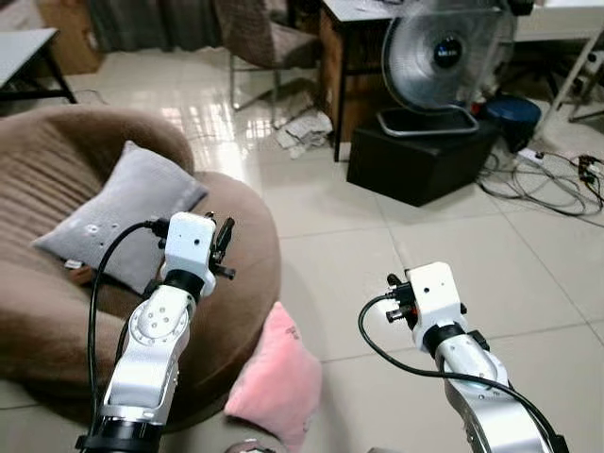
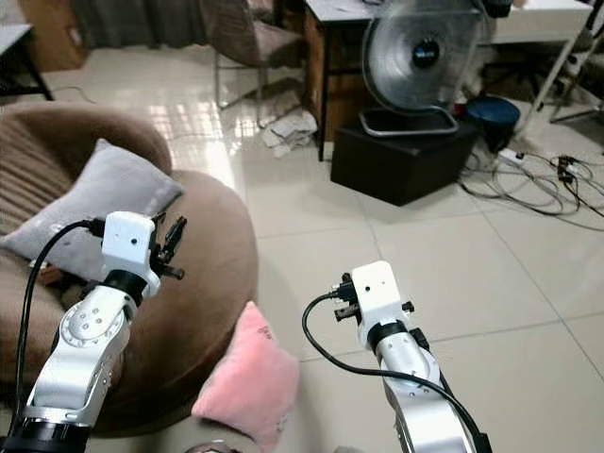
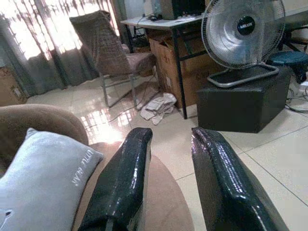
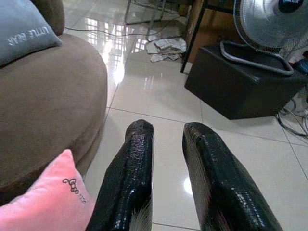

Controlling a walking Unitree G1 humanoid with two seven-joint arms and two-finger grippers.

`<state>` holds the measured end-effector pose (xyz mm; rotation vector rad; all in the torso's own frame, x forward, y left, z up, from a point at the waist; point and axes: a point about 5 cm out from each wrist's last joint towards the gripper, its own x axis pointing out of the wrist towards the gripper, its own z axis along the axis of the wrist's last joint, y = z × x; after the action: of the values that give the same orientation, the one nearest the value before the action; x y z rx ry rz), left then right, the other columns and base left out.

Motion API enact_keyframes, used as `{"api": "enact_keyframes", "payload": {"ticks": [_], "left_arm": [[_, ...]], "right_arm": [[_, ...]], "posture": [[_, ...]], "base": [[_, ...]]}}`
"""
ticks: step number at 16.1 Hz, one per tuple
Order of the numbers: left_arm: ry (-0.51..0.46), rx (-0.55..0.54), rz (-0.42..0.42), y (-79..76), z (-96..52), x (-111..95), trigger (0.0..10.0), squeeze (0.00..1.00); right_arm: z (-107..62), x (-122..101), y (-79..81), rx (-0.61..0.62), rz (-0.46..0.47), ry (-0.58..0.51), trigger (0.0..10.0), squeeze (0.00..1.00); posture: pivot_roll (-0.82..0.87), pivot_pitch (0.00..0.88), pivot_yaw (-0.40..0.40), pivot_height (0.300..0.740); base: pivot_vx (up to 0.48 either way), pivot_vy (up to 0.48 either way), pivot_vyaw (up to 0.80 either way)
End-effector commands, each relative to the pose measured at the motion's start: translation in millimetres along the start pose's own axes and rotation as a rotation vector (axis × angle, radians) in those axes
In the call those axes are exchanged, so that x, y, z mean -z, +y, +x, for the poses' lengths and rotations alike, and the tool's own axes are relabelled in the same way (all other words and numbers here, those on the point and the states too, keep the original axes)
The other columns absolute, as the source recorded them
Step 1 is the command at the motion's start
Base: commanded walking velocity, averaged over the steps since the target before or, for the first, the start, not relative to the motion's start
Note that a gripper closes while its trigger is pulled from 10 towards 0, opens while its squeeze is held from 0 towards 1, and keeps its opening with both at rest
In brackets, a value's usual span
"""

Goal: Move the pillow to the sofa from floor

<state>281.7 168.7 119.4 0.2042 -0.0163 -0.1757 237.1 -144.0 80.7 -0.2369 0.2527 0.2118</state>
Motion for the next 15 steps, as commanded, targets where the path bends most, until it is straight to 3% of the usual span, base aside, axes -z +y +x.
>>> {"api": "enact_keyframes", "payload": {"ticks": [1, 10, 15], "left_arm": [[0.018, 0.000, 0.003, 0.3, -0.8, 4.0, 10.0, 0.00], [0.065, 0.045, -0.037, -8.8, -3.0, 10.0, 10.0, 0.00], [0.070, 0.055, -0.001, -10.5, -1.6, 14.3, 10.0, 0.00]], "right_arm": [[0.1, 0.6, -1.6, -0.001, 0.013, -0.003, 10.0, 0.00], [-0.3, 2.7, -2.1, -0.011, 0.042, 0.001, 10.0, 0.00], [1.6, 3.3, -3.6, -0.005, 0.047, -0.012, 10.0, 0.00]], "posture": [[-0.04, 0.043, 0.039, 0.691], [-0.04, 0.048, 0.040, 0.586], [-0.04, 0.048, 0.037, 0.586]], "base": [[0.000, 0.000, 0.00], [0.000, 0.000, 0.00], [0.000, 0.000, 0.00]]}}
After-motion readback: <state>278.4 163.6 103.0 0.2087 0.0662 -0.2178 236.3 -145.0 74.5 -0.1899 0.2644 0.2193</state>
